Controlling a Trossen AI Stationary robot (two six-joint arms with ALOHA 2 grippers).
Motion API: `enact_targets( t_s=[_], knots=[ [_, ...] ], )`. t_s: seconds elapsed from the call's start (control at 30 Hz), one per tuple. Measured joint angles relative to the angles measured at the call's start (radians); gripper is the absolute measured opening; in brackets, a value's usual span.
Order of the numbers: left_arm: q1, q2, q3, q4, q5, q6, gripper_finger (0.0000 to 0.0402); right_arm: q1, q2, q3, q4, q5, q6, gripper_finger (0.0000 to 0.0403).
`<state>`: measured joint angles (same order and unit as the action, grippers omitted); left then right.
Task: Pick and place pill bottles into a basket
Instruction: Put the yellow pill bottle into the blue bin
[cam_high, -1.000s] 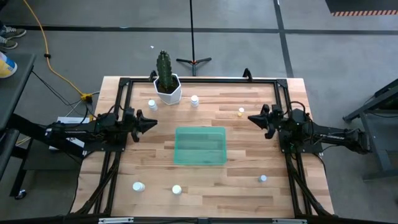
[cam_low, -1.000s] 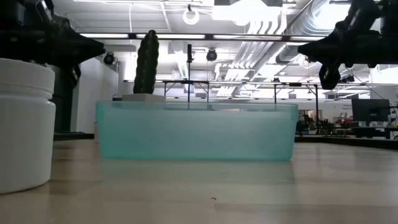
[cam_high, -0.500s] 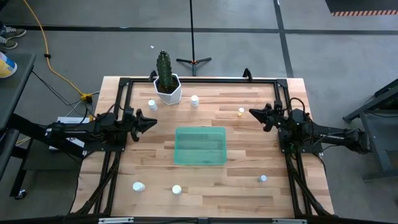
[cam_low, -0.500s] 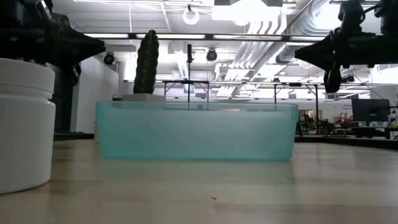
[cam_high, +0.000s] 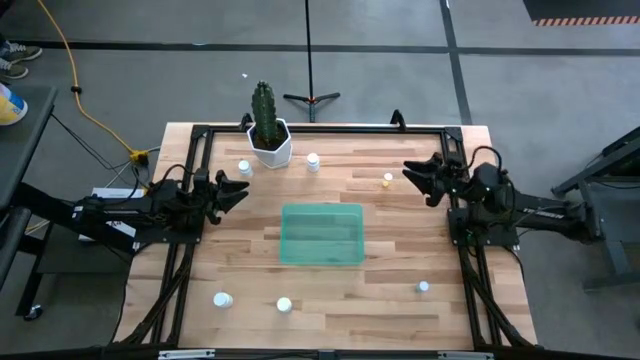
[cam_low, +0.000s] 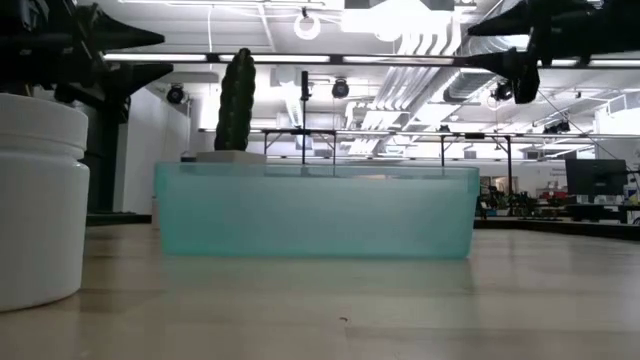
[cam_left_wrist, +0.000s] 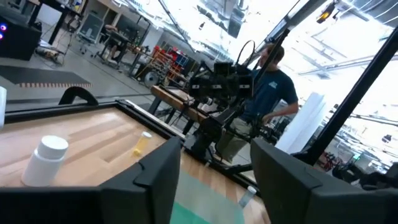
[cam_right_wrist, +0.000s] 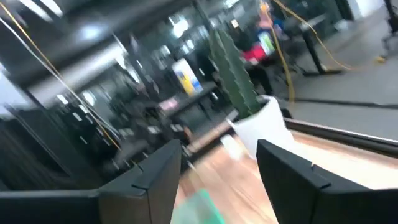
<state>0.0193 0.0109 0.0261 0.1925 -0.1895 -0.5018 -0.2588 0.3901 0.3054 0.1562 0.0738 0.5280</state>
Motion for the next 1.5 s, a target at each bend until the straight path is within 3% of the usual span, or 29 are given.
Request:
enact_targets(
  t_s=[0.3, 0.53, 0.67, 1.07, 1.5],
  knots=[
    [0.0, 0.0, 0.0, 0.0, -0.005, -0.001, 0.0241, 0.0, 0.193, 0.264, -0.398, 0.069, -0.04, 0.0204],
    [0.0, 0.0, 0.0, -0.001, -0.006, -0.003, 0.0241, 0.0, 0.365, 0.398, -0.502, 0.083, -0.134, 0.0204],
    [0.0, 0.0, 0.0, -0.012, -0.007, -0.003, 0.0241, 0.0, 0.48, 0.459, -0.586, 0.157, -0.175, 0.0204],
    [0.0, 0.0, 0.0, -0.012, -0.007, -0.003, 0.0241, -0.035, 0.767, 0.632, -0.824, 0.372, 0.246, 0.0204],
    [0.0, 0.0, 0.0, -0.016, -0.007, -0.002, 0.0241, -0.103, 1.047, 0.732, -1.004, 0.207, 0.331, 0.0204]
  ],
)
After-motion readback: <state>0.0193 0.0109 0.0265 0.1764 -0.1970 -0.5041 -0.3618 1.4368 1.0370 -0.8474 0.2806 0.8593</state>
